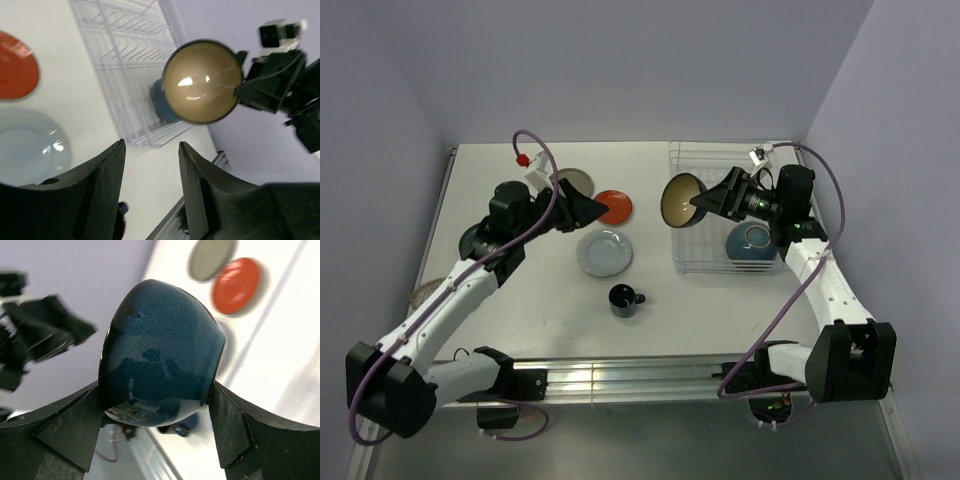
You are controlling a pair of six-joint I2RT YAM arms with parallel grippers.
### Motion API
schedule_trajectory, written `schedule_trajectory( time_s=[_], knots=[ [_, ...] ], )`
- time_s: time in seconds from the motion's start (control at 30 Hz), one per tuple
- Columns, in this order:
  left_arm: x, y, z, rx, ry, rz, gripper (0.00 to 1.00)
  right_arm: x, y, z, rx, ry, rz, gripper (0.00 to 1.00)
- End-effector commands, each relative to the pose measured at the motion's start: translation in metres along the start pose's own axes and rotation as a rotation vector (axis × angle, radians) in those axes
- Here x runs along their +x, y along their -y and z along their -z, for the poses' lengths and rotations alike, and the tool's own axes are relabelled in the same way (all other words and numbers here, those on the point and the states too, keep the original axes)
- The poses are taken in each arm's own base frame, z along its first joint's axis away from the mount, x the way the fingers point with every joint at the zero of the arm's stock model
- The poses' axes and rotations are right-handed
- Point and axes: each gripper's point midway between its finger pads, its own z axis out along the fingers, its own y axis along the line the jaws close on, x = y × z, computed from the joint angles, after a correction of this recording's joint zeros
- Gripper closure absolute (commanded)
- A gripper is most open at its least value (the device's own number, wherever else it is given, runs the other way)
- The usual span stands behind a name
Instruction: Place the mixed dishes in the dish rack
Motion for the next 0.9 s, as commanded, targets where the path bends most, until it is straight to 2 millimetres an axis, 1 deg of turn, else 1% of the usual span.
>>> schedule_trajectory(
  time_s=[0.0, 0.03, 0.07, 0.1, 0.13, 0.17, 0.2, 0.27, 0.37, 0.6, 0.63, 0.7, 0.73, 0.87],
  knots=[
    [0.008, -0.022, 0.022, -0.101, 0.023, -0.08, 0.47, -0.032, -0.02, 0.028, 0.041, 0.056, 0.272, 1.0],
    [0.01, -0.025, 0.026, -0.111, 0.025, -0.085, 0.47, -0.033, -0.015, 0.031, 0.07, 0.053, 0.285, 1.0],
    [0.015, -0.029, 0.03, -0.13, 0.017, -0.093, 0.47, -0.03, -0.006, 0.033, 0.113, 0.039, 0.276, 1.0],
    [0.018, -0.031, 0.036, -0.136, 0.021, -0.099, 0.47, -0.033, -0.003, 0.035, 0.135, 0.041, 0.314, 1.0],
    [0.018, -0.033, 0.04, -0.15, 0.028, -0.103, 0.47, -0.033, 0.001, 0.037, 0.152, 0.036, 0.319, 1.0],
    [0.023, -0.039, 0.042, -0.167, 0.019, -0.107, 0.47, -0.031, 0.009, 0.037, 0.185, 0.022, 0.305, 1.0],
    [0.022, -0.037, 0.048, -0.165, 0.029, -0.113, 0.47, -0.033, 0.013, 0.038, 0.202, 0.018, 0.328, 1.0],
    [0.026, -0.042, 0.052, -0.182, 0.032, -0.12, 0.47, -0.03, 0.025, 0.038, 0.243, -0.002, 0.32, 1.0],
    [0.029, -0.043, 0.06, -0.188, 0.039, -0.124, 0.47, -0.034, 0.049, 0.04, 0.341, -0.021, 0.359, 1.0],
    [0.031, -0.044, 0.064, -0.186, 0.051, -0.126, 0.47, -0.038, 0.093, 0.039, 0.48, -0.079, 0.421, 1.0],
    [0.031, -0.044, 0.064, -0.186, 0.051, -0.126, 0.47, -0.037, 0.103, 0.038, 0.508, -0.094, 0.419, 1.0],
    [0.032, -0.045, 0.064, -0.187, 0.051, -0.128, 0.47, -0.037, 0.11, 0.036, 0.532, -0.113, 0.441, 1.0],
    [0.031, -0.045, 0.064, -0.186, 0.054, -0.129, 0.47, -0.035, 0.119, 0.035, 0.554, -0.126, 0.437, 1.0],
    [0.032, -0.046, 0.065, -0.187, 0.057, -0.131, 0.47, -0.034, 0.129, 0.028, 0.589, -0.16, 0.461, 1.0]
  ],
)
